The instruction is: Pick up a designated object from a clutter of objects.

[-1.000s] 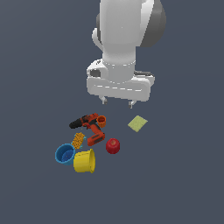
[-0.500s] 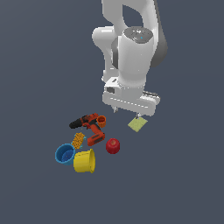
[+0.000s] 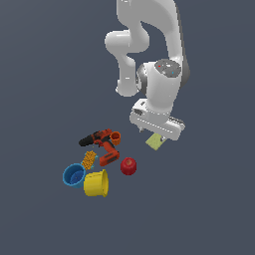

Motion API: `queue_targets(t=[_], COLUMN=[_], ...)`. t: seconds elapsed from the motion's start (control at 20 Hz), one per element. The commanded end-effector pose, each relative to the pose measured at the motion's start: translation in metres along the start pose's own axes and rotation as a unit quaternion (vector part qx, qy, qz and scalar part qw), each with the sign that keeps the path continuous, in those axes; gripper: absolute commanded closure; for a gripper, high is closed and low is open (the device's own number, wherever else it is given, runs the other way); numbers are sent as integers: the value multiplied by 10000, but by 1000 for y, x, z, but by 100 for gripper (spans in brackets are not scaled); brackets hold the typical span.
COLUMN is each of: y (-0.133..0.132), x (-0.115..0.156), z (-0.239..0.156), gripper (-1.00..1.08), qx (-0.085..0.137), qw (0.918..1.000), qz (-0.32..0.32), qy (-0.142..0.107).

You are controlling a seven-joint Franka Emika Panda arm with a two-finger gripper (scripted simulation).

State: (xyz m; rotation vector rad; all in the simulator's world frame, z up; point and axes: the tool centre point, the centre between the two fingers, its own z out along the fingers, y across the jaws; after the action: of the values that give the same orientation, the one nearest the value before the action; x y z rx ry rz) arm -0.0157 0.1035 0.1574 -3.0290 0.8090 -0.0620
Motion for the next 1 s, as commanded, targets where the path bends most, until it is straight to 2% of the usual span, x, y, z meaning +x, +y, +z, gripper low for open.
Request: queue_targets(t=[0.0,0.5,0.95], y=[-4,-13,-15], x=[-13,-63,-87], z=[16,71,92], gripper=[-92,-92,-92], qx=[-16,-73,-97], qw=[9998,9963,9934], qz=[192,849,1135], qy=[-23,-119,-168])
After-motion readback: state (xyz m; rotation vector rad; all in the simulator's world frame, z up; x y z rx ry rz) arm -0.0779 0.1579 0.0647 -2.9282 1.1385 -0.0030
